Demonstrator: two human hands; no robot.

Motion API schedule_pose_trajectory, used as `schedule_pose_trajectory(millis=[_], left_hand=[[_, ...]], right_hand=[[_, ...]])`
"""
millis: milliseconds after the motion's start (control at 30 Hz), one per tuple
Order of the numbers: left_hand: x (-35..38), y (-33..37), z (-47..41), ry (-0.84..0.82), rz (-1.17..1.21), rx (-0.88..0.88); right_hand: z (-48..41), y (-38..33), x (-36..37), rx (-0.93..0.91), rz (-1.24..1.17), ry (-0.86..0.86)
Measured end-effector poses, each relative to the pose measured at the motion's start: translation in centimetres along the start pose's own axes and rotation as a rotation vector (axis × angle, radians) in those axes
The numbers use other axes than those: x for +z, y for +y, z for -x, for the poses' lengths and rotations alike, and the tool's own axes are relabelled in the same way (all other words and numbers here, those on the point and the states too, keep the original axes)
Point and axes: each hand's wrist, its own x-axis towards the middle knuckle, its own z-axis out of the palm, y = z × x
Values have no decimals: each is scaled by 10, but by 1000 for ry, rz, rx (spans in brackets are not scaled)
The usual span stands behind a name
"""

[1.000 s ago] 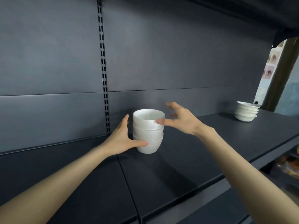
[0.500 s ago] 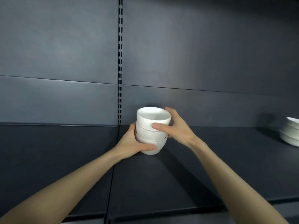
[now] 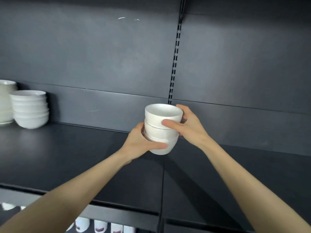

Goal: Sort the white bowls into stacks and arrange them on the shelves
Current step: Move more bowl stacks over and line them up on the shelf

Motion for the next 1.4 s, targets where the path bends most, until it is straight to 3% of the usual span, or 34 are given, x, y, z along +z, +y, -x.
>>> schedule_pose_trajectory(millis=[367, 600, 1033, 1400], left_hand=[[-200, -51, 30, 48, -52, -17], [-283, -82, 13, 21, -57, -37], [-351, -153, -53, 64, -67, -122], [-379, -185, -88, 6, -31, -82]], right_hand=[[-30, -53, 199, -25, -81, -64], [-63, -69, 281, -2, -88, -57], [-144, -40, 367, 47, -58, -93], [-171, -31, 401, 76, -31, -44]])
